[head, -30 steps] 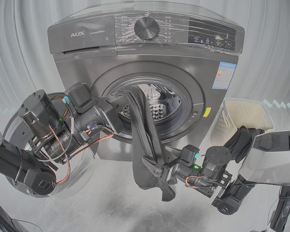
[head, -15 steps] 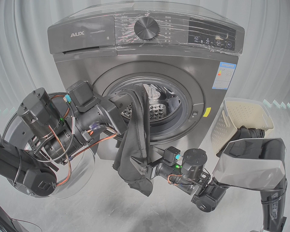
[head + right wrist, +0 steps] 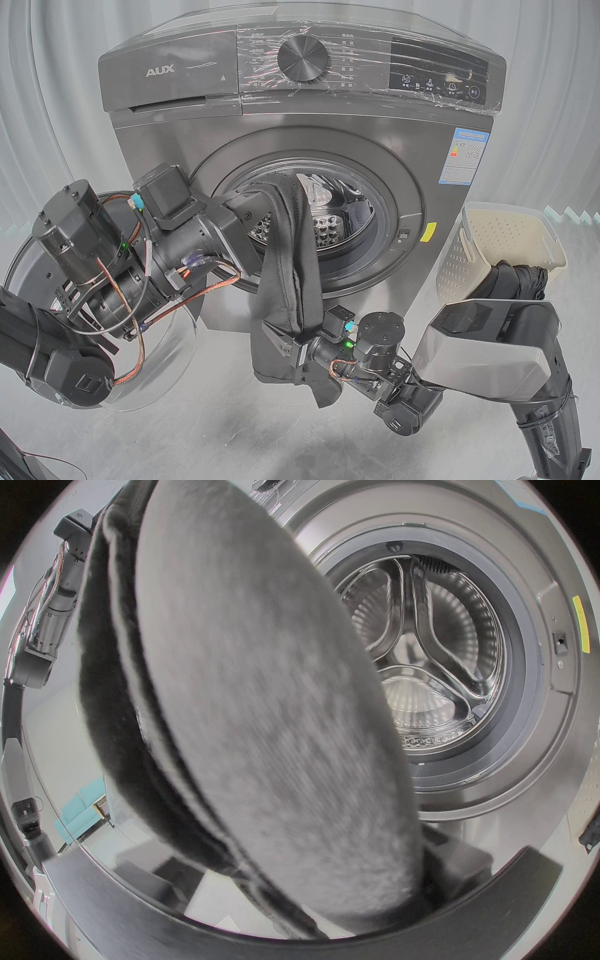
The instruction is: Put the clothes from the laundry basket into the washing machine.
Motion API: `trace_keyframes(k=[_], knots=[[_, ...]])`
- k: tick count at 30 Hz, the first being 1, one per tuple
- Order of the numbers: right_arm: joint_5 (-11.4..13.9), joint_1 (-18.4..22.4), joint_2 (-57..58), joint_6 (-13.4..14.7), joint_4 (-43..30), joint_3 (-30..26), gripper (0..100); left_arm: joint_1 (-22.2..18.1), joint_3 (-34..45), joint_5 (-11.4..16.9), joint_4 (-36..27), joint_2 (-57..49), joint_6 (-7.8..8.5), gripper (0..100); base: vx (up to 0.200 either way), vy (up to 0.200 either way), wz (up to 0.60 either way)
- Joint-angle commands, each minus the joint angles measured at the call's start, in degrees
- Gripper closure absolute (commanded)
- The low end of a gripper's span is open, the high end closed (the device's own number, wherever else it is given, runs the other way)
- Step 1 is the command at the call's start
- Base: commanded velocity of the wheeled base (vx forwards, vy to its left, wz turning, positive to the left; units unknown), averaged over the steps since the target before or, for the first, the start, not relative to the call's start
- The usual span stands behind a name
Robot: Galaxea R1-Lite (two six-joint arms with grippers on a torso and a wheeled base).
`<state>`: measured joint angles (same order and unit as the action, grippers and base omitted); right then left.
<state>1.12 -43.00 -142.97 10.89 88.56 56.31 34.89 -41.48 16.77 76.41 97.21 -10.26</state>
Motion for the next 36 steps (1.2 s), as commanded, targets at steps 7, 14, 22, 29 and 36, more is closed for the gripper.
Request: trace_keyframes(k=[7, 14, 22, 29, 36], knots=[[-0.3, 0.7, 1.3, -1.3, 0.0, -2.1, 100, -1.2, 2.6, -0.2, 0.0, -0.5, -0.02, 100, 0.000, 0.000, 0.00], [-0.4, 3.8, 10.5, -1.6, -0.1, -6.0, 100, -5.6, 10.7, -0.6, 0.4, 0.1, 1.30, 100, 0.000, 0.000, 0.00], [-0.1, 7.8, 15.5, -2.7, -0.3, -7.1, 100, -7.6, 20.9, 0.1, 2.3, 4.1, 3.23, 100, 0.000, 0.000, 0.00], [-0.2, 9.8, 16.3, -2.8, -0.6, -7.4, 100, -8.5, 26.8, 0.1, 12.0, 13.9, 4.29, 100, 0.000, 0.000, 0.00], [-0.2, 10.8, 17.3, -2.8, -0.6, -7.4, 100, -8.6, 29.4, 1.0, 12.5, 19.7, 7.45, 100, 0.000, 0.000, 0.00]])
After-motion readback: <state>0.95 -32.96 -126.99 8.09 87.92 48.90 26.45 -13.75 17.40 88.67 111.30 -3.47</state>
